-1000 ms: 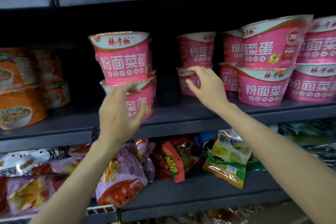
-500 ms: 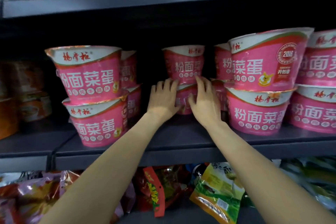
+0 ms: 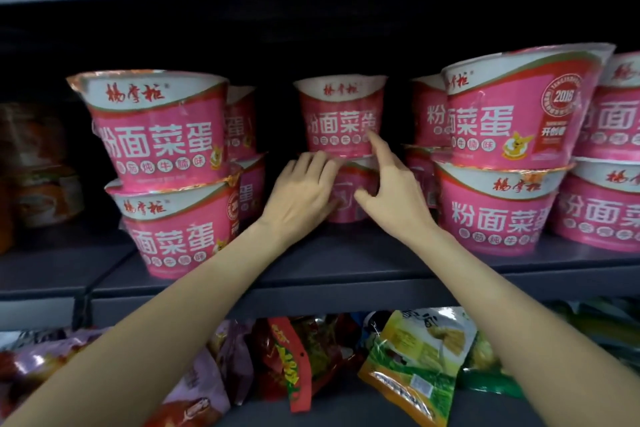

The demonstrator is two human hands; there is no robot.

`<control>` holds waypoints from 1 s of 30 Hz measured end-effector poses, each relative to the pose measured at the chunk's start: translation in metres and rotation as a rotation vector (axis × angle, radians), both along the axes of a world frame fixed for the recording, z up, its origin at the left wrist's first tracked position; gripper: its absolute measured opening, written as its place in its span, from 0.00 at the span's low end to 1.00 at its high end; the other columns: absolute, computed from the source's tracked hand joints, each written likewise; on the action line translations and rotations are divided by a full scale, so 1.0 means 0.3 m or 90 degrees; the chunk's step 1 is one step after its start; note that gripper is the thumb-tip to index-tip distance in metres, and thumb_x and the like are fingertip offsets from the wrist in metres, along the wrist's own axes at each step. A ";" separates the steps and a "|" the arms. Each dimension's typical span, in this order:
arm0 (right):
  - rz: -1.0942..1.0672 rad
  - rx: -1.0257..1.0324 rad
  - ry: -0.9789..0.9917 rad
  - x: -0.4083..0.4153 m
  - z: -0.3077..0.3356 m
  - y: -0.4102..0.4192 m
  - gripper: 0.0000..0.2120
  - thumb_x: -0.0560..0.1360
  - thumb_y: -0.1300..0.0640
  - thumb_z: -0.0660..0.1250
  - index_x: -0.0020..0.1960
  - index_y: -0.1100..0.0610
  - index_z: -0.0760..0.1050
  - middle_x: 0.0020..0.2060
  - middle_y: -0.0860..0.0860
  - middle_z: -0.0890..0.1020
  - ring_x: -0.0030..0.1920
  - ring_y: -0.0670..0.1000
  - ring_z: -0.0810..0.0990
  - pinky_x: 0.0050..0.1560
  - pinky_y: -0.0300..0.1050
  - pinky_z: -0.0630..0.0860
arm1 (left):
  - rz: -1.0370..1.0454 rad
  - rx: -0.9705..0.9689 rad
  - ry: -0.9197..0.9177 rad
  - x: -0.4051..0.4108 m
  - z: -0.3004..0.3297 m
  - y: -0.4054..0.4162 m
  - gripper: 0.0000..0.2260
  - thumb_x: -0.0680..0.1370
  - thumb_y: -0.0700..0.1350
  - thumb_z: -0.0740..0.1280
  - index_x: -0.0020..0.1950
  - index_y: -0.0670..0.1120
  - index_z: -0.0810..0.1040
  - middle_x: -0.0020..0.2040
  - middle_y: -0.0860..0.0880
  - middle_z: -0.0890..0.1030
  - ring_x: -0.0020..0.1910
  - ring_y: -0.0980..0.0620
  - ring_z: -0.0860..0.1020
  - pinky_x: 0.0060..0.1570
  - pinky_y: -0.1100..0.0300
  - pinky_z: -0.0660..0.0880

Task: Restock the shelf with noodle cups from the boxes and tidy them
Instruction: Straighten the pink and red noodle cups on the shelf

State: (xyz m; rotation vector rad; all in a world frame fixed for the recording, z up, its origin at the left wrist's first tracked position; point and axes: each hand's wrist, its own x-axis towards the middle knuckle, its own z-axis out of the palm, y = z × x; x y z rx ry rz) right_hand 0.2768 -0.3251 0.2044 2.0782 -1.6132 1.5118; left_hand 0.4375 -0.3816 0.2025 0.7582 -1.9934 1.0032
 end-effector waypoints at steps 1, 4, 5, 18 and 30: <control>-0.018 -0.021 -0.001 0.004 0.002 0.017 0.37 0.73 0.59 0.67 0.76 0.45 0.52 0.67 0.53 0.71 0.52 0.51 0.80 0.52 0.46 0.78 | -0.011 0.017 0.010 0.008 -0.005 0.020 0.24 0.66 0.48 0.75 0.58 0.40 0.73 0.49 0.42 0.76 0.46 0.42 0.77 0.43 0.52 0.75; -0.067 -0.072 -0.039 -0.004 0.033 0.021 0.28 0.77 0.57 0.65 0.74 0.51 0.60 0.67 0.54 0.71 0.54 0.51 0.78 0.50 0.40 0.71 | -0.033 0.118 0.131 0.023 -0.007 0.025 0.27 0.68 0.51 0.75 0.61 0.40 0.72 0.56 0.41 0.75 0.52 0.42 0.75 0.50 0.50 0.74; -0.064 -0.074 -0.054 -0.007 0.049 0.013 0.27 0.77 0.56 0.64 0.74 0.52 0.60 0.67 0.55 0.70 0.56 0.51 0.76 0.50 0.39 0.69 | -0.042 0.166 0.189 0.021 -0.004 0.017 0.29 0.69 0.53 0.74 0.63 0.41 0.70 0.59 0.41 0.73 0.56 0.43 0.73 0.53 0.49 0.73; -0.068 0.088 -0.160 0.060 0.228 -0.106 0.57 0.63 0.37 0.75 0.77 0.53 0.42 0.68 0.56 0.70 0.65 0.58 0.73 0.62 0.55 0.72 | -0.110 0.161 0.122 0.063 0.013 0.040 0.26 0.67 0.47 0.70 0.65 0.45 0.74 0.60 0.47 0.76 0.63 0.46 0.69 0.60 0.47 0.68; -0.105 0.030 -0.154 0.073 0.199 -0.100 0.55 0.65 0.36 0.72 0.77 0.50 0.41 0.66 0.59 0.67 0.64 0.61 0.71 0.59 0.55 0.72 | 0.089 0.027 0.104 -0.031 0.021 0.029 0.39 0.53 0.61 0.79 0.53 0.42 0.66 0.46 0.41 0.74 0.43 0.41 0.74 0.46 0.50 0.72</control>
